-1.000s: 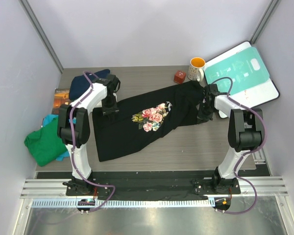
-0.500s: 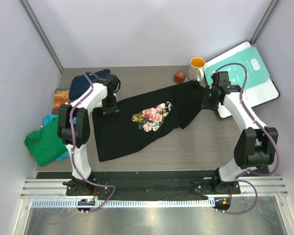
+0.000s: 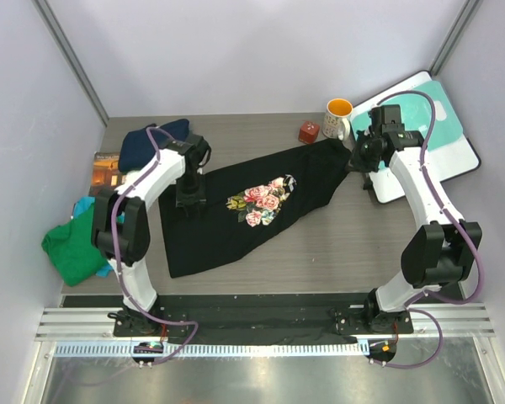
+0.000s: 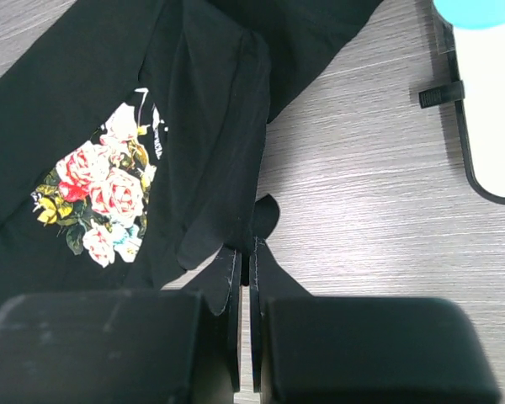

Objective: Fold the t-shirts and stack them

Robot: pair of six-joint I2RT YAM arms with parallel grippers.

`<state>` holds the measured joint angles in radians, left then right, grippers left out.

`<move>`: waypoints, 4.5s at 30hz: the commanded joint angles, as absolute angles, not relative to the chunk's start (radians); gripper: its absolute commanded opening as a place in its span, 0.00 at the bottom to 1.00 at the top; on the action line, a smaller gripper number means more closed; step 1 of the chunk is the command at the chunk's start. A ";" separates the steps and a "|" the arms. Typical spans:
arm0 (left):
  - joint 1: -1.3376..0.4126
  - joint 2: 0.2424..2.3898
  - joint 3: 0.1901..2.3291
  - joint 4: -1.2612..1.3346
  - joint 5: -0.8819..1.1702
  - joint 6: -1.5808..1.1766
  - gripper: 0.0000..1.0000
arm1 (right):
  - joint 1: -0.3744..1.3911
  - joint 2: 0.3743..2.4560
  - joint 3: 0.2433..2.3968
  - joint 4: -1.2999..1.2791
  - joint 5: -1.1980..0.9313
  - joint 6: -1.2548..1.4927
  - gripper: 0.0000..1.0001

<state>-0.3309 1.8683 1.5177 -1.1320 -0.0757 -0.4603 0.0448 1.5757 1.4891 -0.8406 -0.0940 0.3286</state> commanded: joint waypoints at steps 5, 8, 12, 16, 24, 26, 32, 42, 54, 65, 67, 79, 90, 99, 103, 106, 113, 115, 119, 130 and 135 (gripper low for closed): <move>-0.364 1.664 1.324 -1.174 -0.026 -0.546 0.45 | 0.048 1.571 1.505 -0.865 -0.133 0.342 0.01; -0.364 1.626 1.240 -1.173 -0.017 -0.568 0.45 | 0.048 1.562 1.499 -0.879 -0.138 0.339 0.01; -0.364 1.563 1.163 -1.167 -0.021 -0.613 0.45 | 0.048 1.528 1.480 -0.887 -0.156 0.350 0.01; -0.364 1.529 1.095 -1.147 -0.044 -0.672 0.47 | 0.049 1.511 1.450 -0.888 -0.179 0.360 0.01; -0.354 1.431 0.922 -1.095 -0.083 -0.784 0.50 | 0.048 1.520 1.425 -0.884 -0.218 0.371 0.01; -0.354 1.417 0.904 -1.097 -0.090 -0.795 0.50 | 0.048 1.525 1.417 -0.882 -0.227 0.373 0.01; -0.354 1.405 0.876 -1.082 -0.114 -0.833 0.55 | 0.049 1.534 1.399 -0.867 -0.264 0.385 0.01; -0.353 1.506 0.831 -0.988 -0.110 -0.857 0.56 | 0.048 1.499 1.391 -0.874 -0.230 0.365 0.01; -0.353 1.578 0.805 -0.933 -0.136 -0.859 0.01 | 0.048 1.480 1.419 -0.876 -0.255 0.374 0.01; -0.299 1.548 1.058 -1.048 -0.222 -0.807 0.00 | 0.043 1.517 1.595 -0.868 -0.308 0.439 0.01; -0.261 1.577 1.097 -1.046 -0.230 -0.792 0.00 | 0.041 1.548 1.615 -0.854 -0.304 0.452 0.01; -0.088 1.764 1.299 -1.032 -0.264 -0.701 0.00 | 0.032 1.822 1.756 -0.721 -0.324 0.526 0.01; -0.067 1.807 1.368 -1.026 -0.232 -0.635 0.46 | 0.032 1.941 1.750 -0.629 -0.301 0.572 0.01; -0.066 1.763 1.381 -1.066 -0.204 -0.609 0.52 | 0.028 1.942 1.724 -0.598 -0.267 0.578 0.01; -0.063 1.740 1.378 -1.092 -0.204 -0.604 0.53 | 0.029 1.950 1.720 -0.594 -0.265 0.580 0.01; -0.057 1.700 1.362 -1.104 -0.202 -0.614 0.53 | 0.026 1.954 1.712 -0.594 -0.258 0.566 0.01; -0.046 1.617 1.243 -1.037 -0.201 -0.658 0.55 | 0.021 1.979 1.692 -0.591 -0.281 0.551 0.01; -0.045 1.612 1.188 -1.003 -0.195 -0.676 0.56 | 0.023 1.977 1.689 -0.588 -0.285 0.551 0.01; -0.040 1.618 1.118 -0.911 -0.170 -0.721 0.55 | 0.020 1.973 1.692 -0.586 -0.281 0.535 0.01; -0.040 1.635 1.123 -0.857 -0.201 -0.721 0.55 | 0.012 1.965 1.681 -0.598 -0.301 0.517 0.01; -0.040 1.651 1.163 -0.874 -0.190 -0.713 0.55 | 0.012 1.973 1.678 -0.597 -0.316 0.517 0.01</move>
